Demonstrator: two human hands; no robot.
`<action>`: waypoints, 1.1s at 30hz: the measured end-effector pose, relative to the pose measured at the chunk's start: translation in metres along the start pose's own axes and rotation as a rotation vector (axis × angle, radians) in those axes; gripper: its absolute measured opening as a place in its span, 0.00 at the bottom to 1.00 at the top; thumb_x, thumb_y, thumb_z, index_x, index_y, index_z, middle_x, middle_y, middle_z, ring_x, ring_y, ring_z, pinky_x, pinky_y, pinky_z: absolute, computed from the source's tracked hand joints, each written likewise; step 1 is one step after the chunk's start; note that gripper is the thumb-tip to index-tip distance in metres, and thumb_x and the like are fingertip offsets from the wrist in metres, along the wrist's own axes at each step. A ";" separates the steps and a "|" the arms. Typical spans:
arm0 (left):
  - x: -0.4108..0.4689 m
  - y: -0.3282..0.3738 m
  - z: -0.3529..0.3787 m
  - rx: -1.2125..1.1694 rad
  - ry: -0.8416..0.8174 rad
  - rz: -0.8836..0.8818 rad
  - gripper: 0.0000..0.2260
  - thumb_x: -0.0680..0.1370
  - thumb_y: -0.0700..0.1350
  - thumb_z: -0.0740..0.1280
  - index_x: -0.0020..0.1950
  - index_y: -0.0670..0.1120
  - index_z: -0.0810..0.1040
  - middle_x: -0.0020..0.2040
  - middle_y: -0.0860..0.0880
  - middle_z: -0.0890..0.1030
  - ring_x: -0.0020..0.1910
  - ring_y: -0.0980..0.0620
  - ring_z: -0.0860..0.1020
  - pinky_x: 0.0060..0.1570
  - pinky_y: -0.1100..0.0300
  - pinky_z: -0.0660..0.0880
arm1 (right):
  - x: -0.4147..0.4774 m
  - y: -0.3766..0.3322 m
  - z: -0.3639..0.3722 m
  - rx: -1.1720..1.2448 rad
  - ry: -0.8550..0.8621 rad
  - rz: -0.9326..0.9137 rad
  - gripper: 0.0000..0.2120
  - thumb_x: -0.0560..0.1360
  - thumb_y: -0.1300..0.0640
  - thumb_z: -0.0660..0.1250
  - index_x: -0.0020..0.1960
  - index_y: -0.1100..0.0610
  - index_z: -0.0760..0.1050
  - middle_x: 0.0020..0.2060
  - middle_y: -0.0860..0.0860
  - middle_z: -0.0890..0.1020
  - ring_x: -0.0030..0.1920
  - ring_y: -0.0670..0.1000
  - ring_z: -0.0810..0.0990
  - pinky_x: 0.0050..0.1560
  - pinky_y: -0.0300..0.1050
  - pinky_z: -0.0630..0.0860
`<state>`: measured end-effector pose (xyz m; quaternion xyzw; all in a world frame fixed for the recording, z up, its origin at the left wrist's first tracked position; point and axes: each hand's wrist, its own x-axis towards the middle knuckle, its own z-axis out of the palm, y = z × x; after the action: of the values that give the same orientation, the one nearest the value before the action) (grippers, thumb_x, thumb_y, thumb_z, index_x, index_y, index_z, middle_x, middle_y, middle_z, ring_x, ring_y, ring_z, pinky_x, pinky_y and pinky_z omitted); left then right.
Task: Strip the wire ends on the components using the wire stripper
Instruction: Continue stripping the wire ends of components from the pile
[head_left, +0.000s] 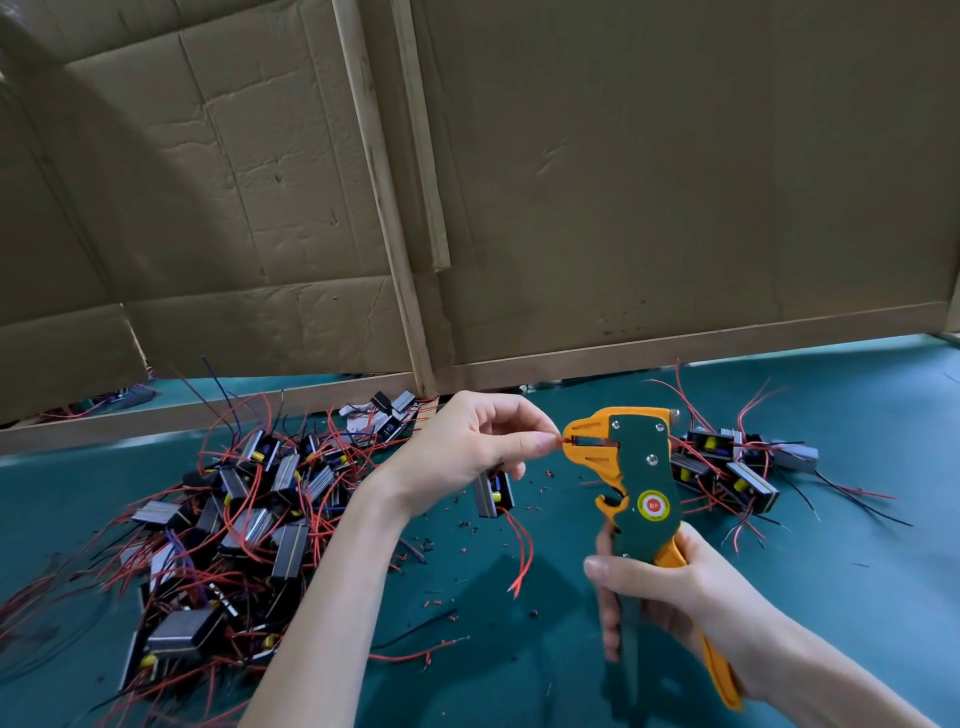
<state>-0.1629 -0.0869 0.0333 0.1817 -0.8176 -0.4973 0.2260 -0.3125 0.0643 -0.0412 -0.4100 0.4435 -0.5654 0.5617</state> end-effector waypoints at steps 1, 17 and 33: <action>0.000 0.000 -0.001 -0.023 -0.021 -0.003 0.03 0.76 0.41 0.69 0.43 0.47 0.81 0.34 0.52 0.78 0.32 0.54 0.74 0.36 0.66 0.72 | 0.000 0.000 0.002 -0.008 0.022 -0.005 0.16 0.59 0.54 0.80 0.36 0.59 0.76 0.28 0.64 0.75 0.26 0.59 0.76 0.30 0.51 0.77; 0.016 -0.028 0.032 0.558 0.192 -0.012 0.05 0.83 0.44 0.54 0.48 0.51 0.66 0.29 0.55 0.68 0.29 0.54 0.65 0.34 0.54 0.60 | 0.004 -0.008 -0.008 0.310 0.013 -0.157 0.21 0.64 0.64 0.72 0.57 0.60 0.81 0.42 0.67 0.80 0.36 0.63 0.81 0.38 0.54 0.80; 0.024 -0.033 0.052 0.378 0.263 -0.024 0.08 0.83 0.44 0.53 0.46 0.52 0.67 0.30 0.52 0.69 0.25 0.58 0.65 0.28 0.64 0.61 | 0.008 -0.006 -0.012 0.271 -0.068 0.005 0.27 0.59 0.62 0.77 0.59 0.60 0.80 0.42 0.66 0.80 0.37 0.64 0.82 0.42 0.59 0.81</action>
<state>-0.2088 -0.0756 -0.0126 0.2941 -0.8575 -0.3098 0.2866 -0.3256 0.0570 -0.0390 -0.3482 0.3447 -0.6045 0.6282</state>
